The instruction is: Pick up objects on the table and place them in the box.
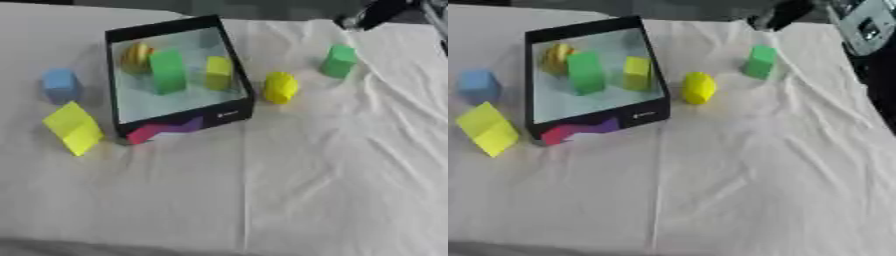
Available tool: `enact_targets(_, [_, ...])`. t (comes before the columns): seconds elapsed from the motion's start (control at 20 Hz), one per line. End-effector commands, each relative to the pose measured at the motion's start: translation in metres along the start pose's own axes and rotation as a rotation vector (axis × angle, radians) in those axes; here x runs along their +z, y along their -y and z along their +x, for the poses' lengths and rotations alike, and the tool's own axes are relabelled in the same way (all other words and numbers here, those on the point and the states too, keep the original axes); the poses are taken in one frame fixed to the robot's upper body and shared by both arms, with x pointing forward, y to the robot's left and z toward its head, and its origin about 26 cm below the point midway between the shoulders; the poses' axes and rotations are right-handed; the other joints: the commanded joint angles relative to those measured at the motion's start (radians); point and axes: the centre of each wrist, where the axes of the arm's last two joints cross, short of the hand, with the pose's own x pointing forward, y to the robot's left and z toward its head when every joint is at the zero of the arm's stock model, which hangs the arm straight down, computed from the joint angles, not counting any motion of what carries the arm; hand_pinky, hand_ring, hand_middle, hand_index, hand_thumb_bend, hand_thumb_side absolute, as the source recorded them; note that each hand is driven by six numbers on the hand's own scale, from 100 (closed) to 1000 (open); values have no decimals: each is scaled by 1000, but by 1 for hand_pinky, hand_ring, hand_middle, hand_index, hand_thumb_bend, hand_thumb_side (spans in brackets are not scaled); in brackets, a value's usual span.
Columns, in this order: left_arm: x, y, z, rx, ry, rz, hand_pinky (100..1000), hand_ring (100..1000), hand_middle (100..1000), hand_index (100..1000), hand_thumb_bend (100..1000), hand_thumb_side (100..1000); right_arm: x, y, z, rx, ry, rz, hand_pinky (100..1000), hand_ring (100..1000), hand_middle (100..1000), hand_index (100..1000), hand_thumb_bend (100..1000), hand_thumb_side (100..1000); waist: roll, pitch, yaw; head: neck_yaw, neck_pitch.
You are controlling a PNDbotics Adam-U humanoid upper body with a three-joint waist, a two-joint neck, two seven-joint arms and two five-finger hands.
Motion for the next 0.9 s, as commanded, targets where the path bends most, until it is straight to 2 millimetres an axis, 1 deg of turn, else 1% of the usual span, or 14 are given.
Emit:
enact_targets(0.05, [-6, -2, 9, -15, 33, -13, 741, 783, 760, 802, 133, 779, 13, 16, -12, 32, -7, 29, 873, 877, 842, 927, 335, 182, -11, -15, 2, 6, -18])
enact_targets(0.25, [-6, -1, 8, -15, 30, -19, 740, 782, 759, 802, 131, 780, 14, 14, -20, 22, 18, 102, 882, 878, 840, 925, 341, 161, -11, -13, 5, 9, -23])
enact_targets(0.35, [-6, -1, 8, -15, 29, -24, 740, 782, 759, 802, 130, 782, 14, 13, -22, 21, 24, 127, 883, 874, 835, 923, 362, 175, -11, -12, 6, 9, -23])
enact_targets(0.5, [-5, 0, 8, -16, 26, -32, 740, 782, 759, 802, 129, 784, 13, 13, -25, 31, 23, 161, 885, 876, 835, 923, 366, 180, -11, -10, 7, 7, -24])
enact_targets(0.9, [-6, 2, 9, -13, 26, -43, 739, 782, 758, 802, 127, 785, 10, 9, -35, 46, -42, 156, 886, 880, 840, 919, 417, 215, -7, 1, 11, 5, -31])
